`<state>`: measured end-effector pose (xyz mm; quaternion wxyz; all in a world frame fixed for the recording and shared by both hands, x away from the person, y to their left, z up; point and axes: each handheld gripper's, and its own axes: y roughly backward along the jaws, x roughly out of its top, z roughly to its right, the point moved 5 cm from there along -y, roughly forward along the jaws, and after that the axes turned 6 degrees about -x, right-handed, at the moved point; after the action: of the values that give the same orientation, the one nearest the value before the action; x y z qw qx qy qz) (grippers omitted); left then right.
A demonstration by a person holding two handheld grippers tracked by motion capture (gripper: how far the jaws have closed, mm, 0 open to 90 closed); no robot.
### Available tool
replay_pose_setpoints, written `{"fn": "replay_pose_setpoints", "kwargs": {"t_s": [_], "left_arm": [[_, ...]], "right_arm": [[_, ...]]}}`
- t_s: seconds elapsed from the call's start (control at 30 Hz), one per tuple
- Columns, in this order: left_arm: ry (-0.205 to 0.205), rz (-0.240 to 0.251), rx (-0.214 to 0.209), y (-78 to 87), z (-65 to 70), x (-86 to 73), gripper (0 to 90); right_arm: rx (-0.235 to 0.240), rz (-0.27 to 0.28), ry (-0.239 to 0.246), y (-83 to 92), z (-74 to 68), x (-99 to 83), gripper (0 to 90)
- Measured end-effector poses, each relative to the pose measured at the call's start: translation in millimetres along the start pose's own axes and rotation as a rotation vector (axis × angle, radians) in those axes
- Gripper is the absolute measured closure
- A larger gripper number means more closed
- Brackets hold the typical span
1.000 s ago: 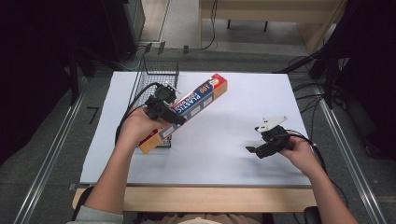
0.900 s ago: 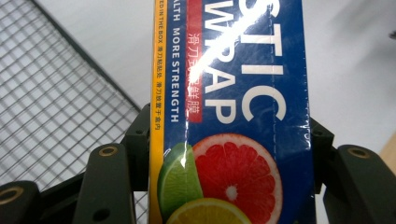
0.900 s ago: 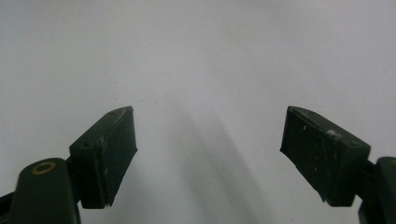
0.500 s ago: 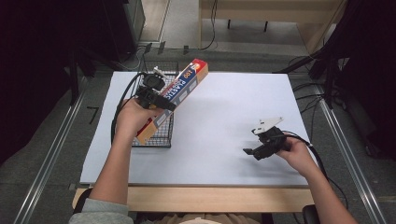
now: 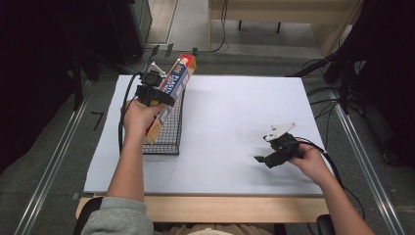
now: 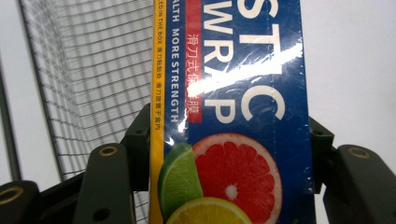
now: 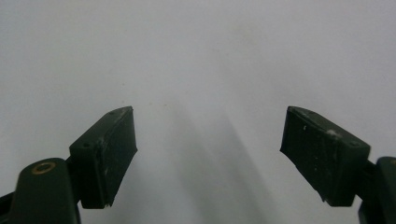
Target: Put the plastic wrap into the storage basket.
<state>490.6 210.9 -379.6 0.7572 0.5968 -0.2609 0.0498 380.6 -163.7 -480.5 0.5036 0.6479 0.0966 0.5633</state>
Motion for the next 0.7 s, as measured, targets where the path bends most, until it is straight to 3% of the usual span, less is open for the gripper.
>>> {"fn": "replay_pose_setpoints", "kwargs": {"t_s": [0.13,0.27,0.37,0.5,0.7], "left_arm": [[0.071,-0.001,0.021,-11.6,-12.9,2.9,40.3],[0.083,-0.002,0.073,-18.0,-18.2,4.9,40.1],[0.114,-0.020,0.084,-26.4,-22.9,6.3,40.1],[0.118,-0.059,0.108,-38.6,-25.2,5.3,40.0],[0.119,-0.087,0.102,-55.1,-22.4,5.9,40.0]], "right_arm": [[0.004,-0.004,0.001,0.2,-0.7,-0.2,18.9],[0.005,-0.004,0.001,0.8,-1.1,-0.4,18.9],[0.003,-0.011,0.005,0.3,-1.4,-0.9,18.9],[0.001,-0.008,0.004,0.8,-1.6,-1.0,18.9],[0.005,-0.008,0.005,-0.8,-0.2,-1.1,19.0]]}}
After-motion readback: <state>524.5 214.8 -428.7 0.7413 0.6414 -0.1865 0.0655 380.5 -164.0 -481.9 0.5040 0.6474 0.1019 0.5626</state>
